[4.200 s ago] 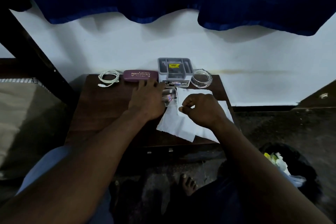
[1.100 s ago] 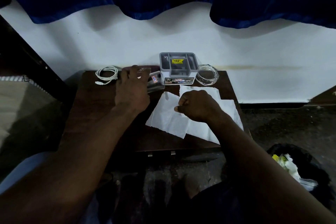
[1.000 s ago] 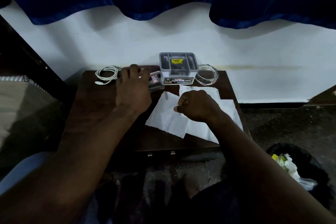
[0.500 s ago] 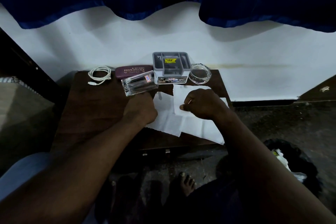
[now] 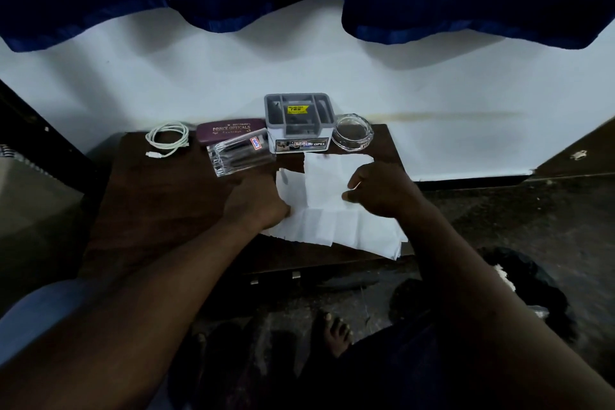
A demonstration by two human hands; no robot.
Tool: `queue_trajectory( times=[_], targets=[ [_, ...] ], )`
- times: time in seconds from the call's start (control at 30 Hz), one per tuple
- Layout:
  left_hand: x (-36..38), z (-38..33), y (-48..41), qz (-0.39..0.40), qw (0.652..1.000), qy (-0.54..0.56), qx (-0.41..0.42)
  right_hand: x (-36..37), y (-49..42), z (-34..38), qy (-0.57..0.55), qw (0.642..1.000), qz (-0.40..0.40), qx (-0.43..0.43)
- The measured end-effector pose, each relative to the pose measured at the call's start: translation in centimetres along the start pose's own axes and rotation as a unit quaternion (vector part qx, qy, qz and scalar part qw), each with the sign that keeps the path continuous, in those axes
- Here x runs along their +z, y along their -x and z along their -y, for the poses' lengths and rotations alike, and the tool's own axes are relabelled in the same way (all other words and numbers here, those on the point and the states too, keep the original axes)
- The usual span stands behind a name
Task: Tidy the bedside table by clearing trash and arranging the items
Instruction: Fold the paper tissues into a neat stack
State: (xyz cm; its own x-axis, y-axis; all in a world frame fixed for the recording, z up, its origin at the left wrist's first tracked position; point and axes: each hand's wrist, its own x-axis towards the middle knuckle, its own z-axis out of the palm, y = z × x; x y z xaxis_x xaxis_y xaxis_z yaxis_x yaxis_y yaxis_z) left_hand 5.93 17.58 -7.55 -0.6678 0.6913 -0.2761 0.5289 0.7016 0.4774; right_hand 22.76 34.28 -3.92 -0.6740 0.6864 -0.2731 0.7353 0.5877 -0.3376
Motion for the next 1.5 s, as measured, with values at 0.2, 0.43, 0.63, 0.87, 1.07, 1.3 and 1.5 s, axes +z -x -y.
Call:
queue_trajectory(
  times=[0.2,0.43,0.63,0.87,1.07,1.3,1.5],
  targets=[
    [-0.1,-0.4,-0.7,0.023,0.998,0.045,-0.029,3.8,0.2,2.3,0.046,0.999,-0.010,-0.022],
    [-0.4,-0.2,-0.9,0.040,0.993,0.092,-0.060,6.0,0.5,3.7,0.107,0.990,-0.052,-0.071],
    [-0.8,-0.5,-0.6,0.049,0.982,0.158,-0.092,6.3,0.6,4.3,0.112,0.986,-0.093,-0.077],
    [-0.9,-0.3,-0.8,0.059,0.975,0.186,-0.107,5.4,0.7,4.9,0.084,0.985,-0.128,-0.077],
    [-0.8,-0.2,-1.1,0.058,0.971,0.200,-0.114,4.3,0.5,4.5,0.047,0.987,-0.143,-0.050],
    [-0.9,-0.2,-1.3,0.102,0.944,0.280,-0.143,3.6,0.5,4.3,-0.017,0.991,-0.134,-0.026],
    [-0.2,-0.7,-1.0,0.146,0.913,0.352,-0.146,4.3,1.0,5.3,0.002,0.989,-0.137,-0.059]
  ],
)
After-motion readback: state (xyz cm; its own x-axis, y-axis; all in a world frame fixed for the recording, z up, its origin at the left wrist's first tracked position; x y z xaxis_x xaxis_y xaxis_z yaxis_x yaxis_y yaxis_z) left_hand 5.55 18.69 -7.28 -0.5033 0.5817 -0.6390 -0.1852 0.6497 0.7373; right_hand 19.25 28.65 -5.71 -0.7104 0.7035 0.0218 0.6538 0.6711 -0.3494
